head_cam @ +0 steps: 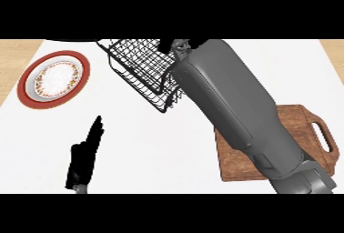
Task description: Pick the squash from the cutting board and place it in the tiered basket
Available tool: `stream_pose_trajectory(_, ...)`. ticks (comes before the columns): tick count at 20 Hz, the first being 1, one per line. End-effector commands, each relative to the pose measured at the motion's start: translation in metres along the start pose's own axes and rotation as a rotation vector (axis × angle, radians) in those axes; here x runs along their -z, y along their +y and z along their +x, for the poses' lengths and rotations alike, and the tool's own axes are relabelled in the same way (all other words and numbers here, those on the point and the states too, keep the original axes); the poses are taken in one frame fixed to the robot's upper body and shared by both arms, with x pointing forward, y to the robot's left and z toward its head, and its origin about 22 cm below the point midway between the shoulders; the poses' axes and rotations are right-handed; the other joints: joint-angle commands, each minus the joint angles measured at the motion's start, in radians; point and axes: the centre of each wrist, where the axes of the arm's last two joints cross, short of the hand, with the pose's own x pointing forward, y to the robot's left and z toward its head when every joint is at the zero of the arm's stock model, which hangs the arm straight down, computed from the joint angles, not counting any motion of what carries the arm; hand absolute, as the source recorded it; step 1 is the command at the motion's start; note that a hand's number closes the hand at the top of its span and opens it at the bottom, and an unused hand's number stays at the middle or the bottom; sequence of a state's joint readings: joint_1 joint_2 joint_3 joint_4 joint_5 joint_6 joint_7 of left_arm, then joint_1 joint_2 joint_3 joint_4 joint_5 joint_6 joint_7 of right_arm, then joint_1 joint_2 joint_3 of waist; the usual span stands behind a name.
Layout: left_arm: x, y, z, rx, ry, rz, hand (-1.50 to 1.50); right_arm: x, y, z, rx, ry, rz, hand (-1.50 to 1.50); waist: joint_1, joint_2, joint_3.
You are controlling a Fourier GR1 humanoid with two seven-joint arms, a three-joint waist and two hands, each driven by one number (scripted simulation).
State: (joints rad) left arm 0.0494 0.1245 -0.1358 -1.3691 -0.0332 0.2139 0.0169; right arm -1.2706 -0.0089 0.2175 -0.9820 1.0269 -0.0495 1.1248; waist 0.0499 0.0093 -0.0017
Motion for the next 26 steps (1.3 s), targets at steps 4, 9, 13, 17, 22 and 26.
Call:
stream_pose_trajectory(4,0.004,-0.008,0.007,0.004,-0.017,-0.022,0.00,0.021,0.039,-0.009,0.049,0.225,-0.012,1.50,0.024,0.008,0.000)
stream_pose_trajectory(9,0.001,-0.009,0.003,0.005,-0.025,-0.014,0.00,0.028,0.047,-0.018,0.175,0.229,0.008,1.50,0.020,0.006,0.000)
stream_pose_trajectory(13,-0.006,-0.006,0.002,-0.011,-0.030,-0.039,0.00,0.042,0.049,-0.034,0.389,0.308,0.039,-1.50,0.048,0.014,0.001)
stream_pose_trajectory(17,0.009,-0.004,0.009,0.020,-0.012,-0.025,0.00,0.042,0.058,-0.042,0.536,0.281,0.021,-1.50,0.040,0.014,0.001)
stream_pose_trajectory(22,0.000,-0.010,0.009,-0.007,-0.019,-0.026,0.00,0.043,0.055,-0.042,0.725,0.259,-0.095,-1.50,0.038,0.009,0.002)
stream_pose_trajectory(26,0.010,-0.002,0.002,-0.006,0.001,0.005,0.00,0.038,0.049,-0.030,0.775,0.187,-0.252,-1.50,-0.011,-0.002,0.000)
